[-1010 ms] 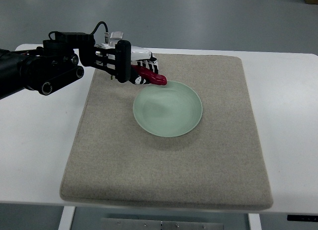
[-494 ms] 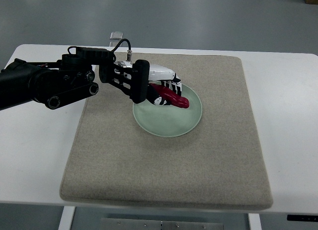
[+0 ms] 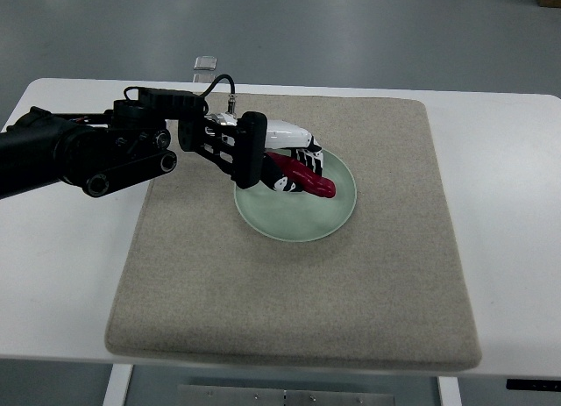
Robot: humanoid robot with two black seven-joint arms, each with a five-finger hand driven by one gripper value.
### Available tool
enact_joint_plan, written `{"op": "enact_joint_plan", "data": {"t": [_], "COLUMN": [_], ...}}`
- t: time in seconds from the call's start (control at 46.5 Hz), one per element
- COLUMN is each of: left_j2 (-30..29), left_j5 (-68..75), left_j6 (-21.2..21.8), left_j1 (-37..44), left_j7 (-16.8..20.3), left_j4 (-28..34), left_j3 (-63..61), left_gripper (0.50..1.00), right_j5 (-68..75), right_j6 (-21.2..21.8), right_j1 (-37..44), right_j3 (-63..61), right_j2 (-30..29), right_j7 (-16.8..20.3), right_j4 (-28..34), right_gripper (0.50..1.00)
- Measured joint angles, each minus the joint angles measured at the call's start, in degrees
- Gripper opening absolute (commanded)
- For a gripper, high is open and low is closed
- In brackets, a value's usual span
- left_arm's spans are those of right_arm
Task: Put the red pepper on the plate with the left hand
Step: 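Carry the pepper with the left hand onto the green plate, then open the left hand fingers to release the pepper on the plate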
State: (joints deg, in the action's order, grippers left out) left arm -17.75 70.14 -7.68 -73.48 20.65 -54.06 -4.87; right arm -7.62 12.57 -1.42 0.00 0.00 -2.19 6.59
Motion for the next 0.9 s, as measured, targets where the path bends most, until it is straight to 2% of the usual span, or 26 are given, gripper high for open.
{"op": "enact_joint_plan", "data": {"t": [0.537, 0.752, 0.902], "left_j2": [-0.02, -0.28, -0.62], "left_j5": [-0.30, -1.02, -1.07], "left_j6": [0.08, 0.53, 4.17], "left_j1": [0.08, 0.01, 0.06], "left_j7": [0.03, -0.09, -0.10], "left_j4": [0.21, 3.40, 8.75], "left_j3": [0.13, 0.13, 0.78], "left_gripper": [0.756, 0.767, 0.833], "right_j5": [-0.03, -0.03, -0.03], "right_j6": [0.00, 0.00, -0.01], "right_j1": [-0.02, 0.00, 0.00], "right_j3": [0.00, -0.02, -0.01], "right_j2": [0.00, 0.00, 0.00], "right_j7": [0.00, 0.00, 0.00], "right_j4": [0.00, 0.00, 0.00], "right_gripper": [0.928, 0.928, 0.928]}}
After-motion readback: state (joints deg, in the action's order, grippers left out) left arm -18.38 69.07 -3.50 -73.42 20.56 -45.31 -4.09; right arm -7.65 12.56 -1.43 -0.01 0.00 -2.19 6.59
